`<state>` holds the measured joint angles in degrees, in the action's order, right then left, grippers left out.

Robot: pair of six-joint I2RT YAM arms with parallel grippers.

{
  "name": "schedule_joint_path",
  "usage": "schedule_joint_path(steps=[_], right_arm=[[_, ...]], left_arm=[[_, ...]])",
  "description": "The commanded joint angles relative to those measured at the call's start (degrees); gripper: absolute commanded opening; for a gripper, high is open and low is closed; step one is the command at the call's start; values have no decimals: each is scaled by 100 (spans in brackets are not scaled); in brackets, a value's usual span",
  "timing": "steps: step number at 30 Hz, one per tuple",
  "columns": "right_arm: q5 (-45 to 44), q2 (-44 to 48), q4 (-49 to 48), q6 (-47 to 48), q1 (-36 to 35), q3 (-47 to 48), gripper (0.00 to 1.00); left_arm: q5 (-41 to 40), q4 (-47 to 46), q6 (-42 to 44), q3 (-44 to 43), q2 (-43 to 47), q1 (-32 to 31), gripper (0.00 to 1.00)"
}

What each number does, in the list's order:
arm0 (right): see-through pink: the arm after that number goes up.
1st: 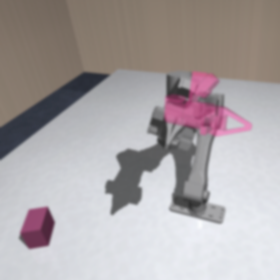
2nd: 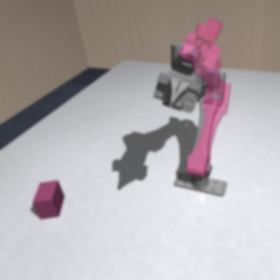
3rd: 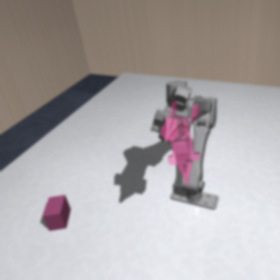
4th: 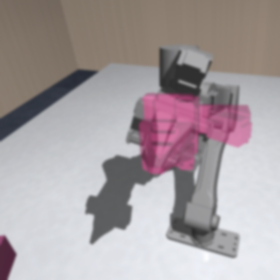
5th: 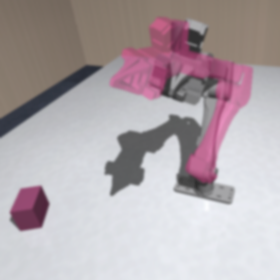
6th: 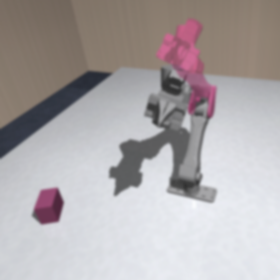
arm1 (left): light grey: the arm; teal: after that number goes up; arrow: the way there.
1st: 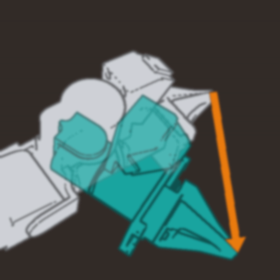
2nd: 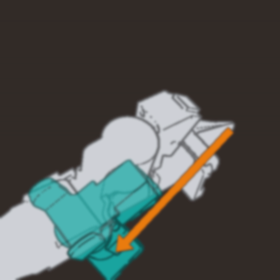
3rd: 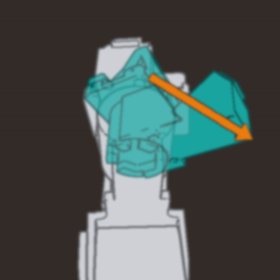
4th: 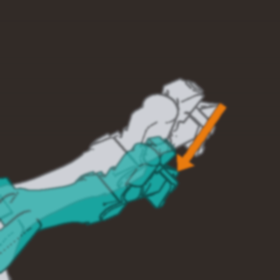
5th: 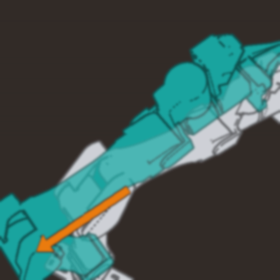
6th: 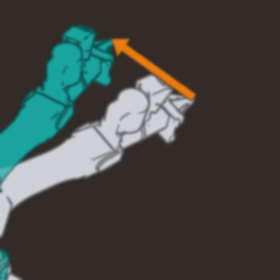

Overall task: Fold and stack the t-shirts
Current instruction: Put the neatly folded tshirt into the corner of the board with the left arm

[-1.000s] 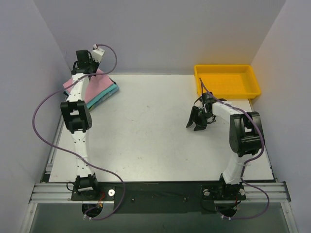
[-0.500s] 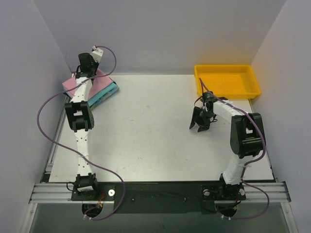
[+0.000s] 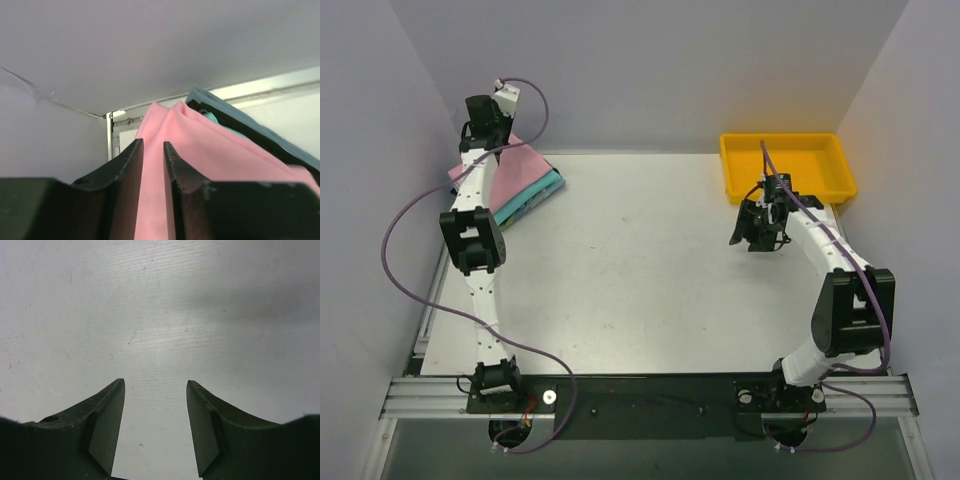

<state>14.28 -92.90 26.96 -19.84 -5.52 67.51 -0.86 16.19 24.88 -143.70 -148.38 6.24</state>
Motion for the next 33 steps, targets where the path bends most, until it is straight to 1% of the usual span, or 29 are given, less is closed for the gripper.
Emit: schedule_joint_path(steps=[1, 2, 3, 4, 5, 6, 7, 8, 9, 10, 11, 12, 13, 14, 15, 16, 17, 18, 20, 24, 26, 31, 33], right_arm=[[-233, 746, -5, 383, 340, -307, 48], [-216, 965, -102, 384, 454, -386, 48], [-120, 1098, -295, 427, 525, -579, 49], [-67, 1316, -401, 437, 726, -676, 49], [64, 1449, -654, 437, 797, -886, 49], [109, 1659, -892, 437, 902, -1001, 50], [188, 1783, -1033, 454, 990, -1229, 50], [215, 1993, -1270, 472, 1009, -1448, 50], [302, 2074, -1359, 507, 1070, -1529, 50], [373, 2231, -1543, 524, 1097, -1730, 51], [460, 2294, -1606, 585, 1123, -1810, 51], [513, 2407, -1728, 603, 1149, -1942, 51], [566, 2469, -1799, 647, 1158, -2039, 51], [593, 2583, -1930, 648, 1176, -2214, 51], [619, 2654, -2036, 665, 1176, -2311, 51], [611, 2776, -2263, 674, 1176, -2530, 51], [619, 2917, -2352, 691, 1185, -2627, 51], [611, 2988, -2545, 709, 1185, -2829, 51], [619, 3146, -2817, 761, 1193, -3084, 52], [637, 3349, -3205, 797, 1193, -3497, 51], [672, 3375, -3354, 814, 1185, -3621, 52], [672, 3297, -3531, 850, 1185, -3788, 52], [655, 3191, -3514, 876, 1185, -3789, 52]], left_arm=[[911, 1034, -379, 769, 2220, -52, 40], [1113, 1366, -405, 1017, 2712, -70, 41], [1236, 1518, -466, 1446, 2978, -123, 45], [1499, 1815, -519, 1737, 3399, -140, 46], [1623, 1914, -607, 2297, 3673, -158, 53], [1833, 2063, -651, 2581, 4128, -176, 54], [1914, 2073, -756, 3323, 4367, -202, 64], [2062, 2029, -766, 3687, 4857, -228, 70], [2073, 1942, -853, 4535, 5088, -272, 70], [2055, 1724, -888, 4944, 5595, -316, 71], [2064, 1591, -941, 5792, 5809, -360, 71], [2038, 1302, -1002, 6262, 6255, -369, 72], [2046, 1204, -1125, 6936, 6486, -378, 72], [2003, 1055, -1196, 7300, 6749, -387, 72], [2011, 1001, -1344, 7860, 6882, -387, 72], [1976, 888, -1363, 8101, 7057, -387, 72], [1924, 799, -1459, 8608, 7129, -387, 72], [1819, 572, -1512, 8839, 7251, -387, 72], [1731, 212, -1618, 9672, 7410, -387, 72], [1301, -719, -1899, 10588, 7578, -387, 72], [1133, -994, -1926, 10826, 7552, -387, 73], [790, -1486, -2049, 11100, 7543, -378, 72], [763, -1531, -2031, 11188, 7516, -378, 72]])
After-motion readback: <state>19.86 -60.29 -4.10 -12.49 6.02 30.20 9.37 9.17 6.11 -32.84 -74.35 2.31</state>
